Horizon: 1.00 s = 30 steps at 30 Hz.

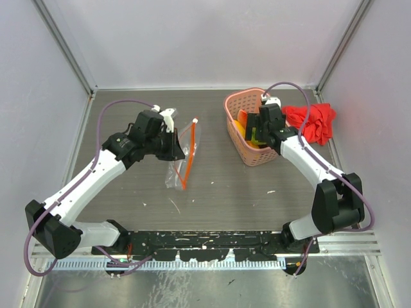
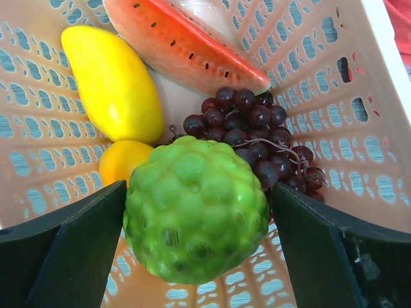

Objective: Place the food in the zip-top bag and seal the zipper
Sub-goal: Place the fake vegetable in the bin, then open the zipper of the food storage bag.

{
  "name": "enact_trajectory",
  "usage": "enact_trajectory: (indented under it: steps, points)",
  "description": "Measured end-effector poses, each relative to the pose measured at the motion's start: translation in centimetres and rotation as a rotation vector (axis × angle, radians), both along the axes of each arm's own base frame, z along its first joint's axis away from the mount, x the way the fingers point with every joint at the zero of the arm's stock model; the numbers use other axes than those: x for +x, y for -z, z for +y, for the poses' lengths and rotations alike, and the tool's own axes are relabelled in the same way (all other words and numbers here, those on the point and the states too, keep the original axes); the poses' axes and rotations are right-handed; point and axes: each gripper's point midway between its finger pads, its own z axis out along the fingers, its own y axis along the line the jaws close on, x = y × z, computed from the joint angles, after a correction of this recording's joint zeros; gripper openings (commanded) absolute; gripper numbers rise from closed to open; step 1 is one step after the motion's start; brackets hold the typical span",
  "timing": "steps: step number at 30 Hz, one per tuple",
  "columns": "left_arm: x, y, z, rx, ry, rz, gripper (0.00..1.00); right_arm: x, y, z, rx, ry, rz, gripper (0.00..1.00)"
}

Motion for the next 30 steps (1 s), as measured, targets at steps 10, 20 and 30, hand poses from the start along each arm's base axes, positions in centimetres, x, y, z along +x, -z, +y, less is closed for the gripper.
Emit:
enact_trajectory:
  steps: [10,20,30]
  points:
    - [0.2,-0.2,-0.3,-0.02,-0.013,-0.001,0.0,-2.3,-2.8,0.7,0.062,-0.049,-0.016,1.0]
    - [0.5,0.1,-0.6,-0.047,-0.037,0.006,0.0,-5.9,-10.9,8.6,0.315,-0.276,-0.206,0.84]
    - [0.8,-0.5,-0.9,-0.077,-0.05,-0.01,0.0,-8.9,-10.5,17.5,0.564,-0.471,-0.222,0.6]
